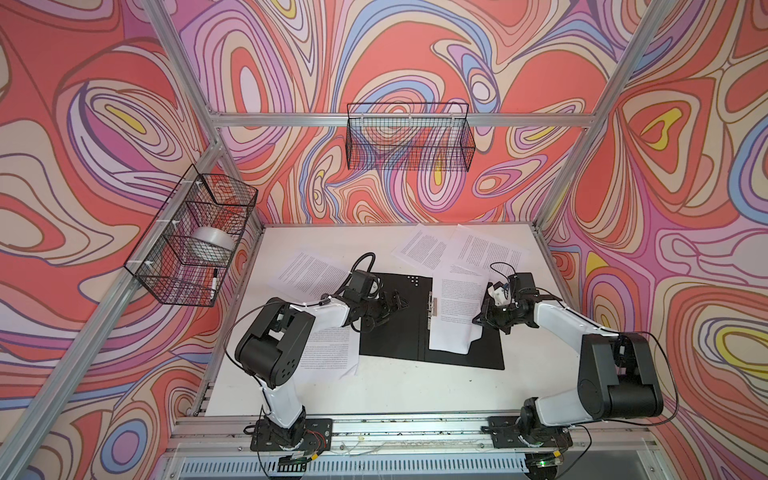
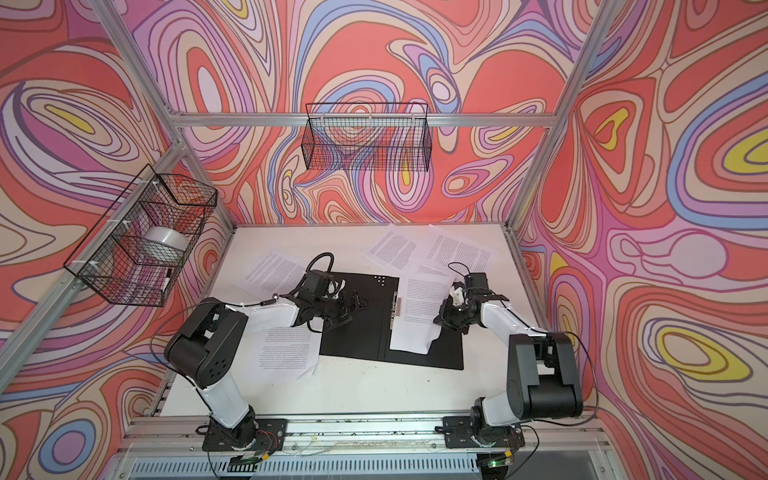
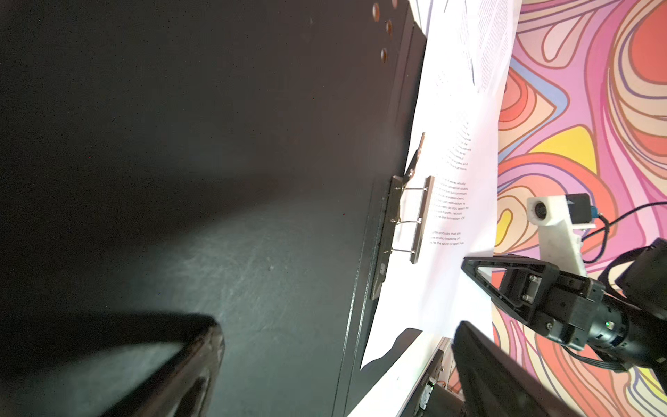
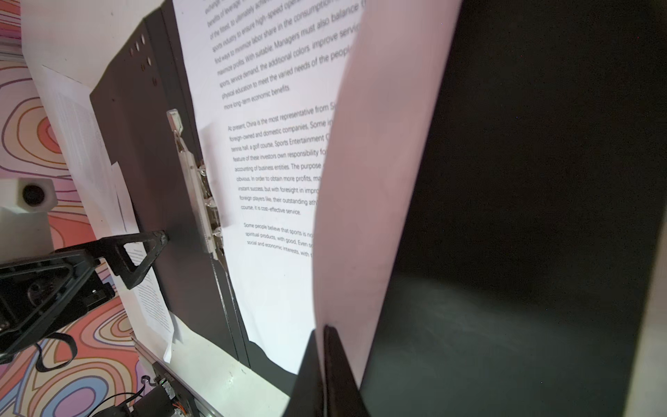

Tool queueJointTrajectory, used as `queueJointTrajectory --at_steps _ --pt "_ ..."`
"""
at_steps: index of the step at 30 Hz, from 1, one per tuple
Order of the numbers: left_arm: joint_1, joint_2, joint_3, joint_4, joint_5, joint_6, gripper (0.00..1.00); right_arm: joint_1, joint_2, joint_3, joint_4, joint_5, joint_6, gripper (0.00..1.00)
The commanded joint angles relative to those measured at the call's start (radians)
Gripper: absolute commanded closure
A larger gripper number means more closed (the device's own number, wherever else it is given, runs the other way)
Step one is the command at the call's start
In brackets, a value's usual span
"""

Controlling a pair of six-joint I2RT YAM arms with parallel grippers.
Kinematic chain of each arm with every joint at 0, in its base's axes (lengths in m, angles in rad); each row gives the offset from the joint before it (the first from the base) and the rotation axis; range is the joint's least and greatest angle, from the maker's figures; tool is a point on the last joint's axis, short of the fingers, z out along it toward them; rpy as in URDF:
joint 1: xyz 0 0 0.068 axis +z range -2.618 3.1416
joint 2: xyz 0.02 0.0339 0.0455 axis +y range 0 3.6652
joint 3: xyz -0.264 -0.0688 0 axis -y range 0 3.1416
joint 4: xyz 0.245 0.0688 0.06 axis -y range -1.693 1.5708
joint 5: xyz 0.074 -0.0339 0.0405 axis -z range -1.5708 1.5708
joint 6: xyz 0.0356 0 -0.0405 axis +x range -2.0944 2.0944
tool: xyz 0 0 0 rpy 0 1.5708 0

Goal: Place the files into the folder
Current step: 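Hold the papers flat under the clip with the right gripper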

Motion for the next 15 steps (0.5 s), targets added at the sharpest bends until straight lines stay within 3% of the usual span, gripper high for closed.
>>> queueJointTrajectory --at_steps 1,6,15 --pt "0.018 0.062 -0.066 -0.218 -0.146 0.022 0.0 0.005 -0.051 -0.009 -0.047 0.066 0.012 1.0" --pt "0.019 0.075 -0.062 -0.213 -0.136 0.027 0.0 0.005 -0.123 -0.021 -0.123 0.149 0.034 1.0" --pt "0.018 0.083 -0.056 -0.217 -0.124 0.048 0.0 0.008 -0.163 0.021 -0.214 0.117 0.052 1.0"
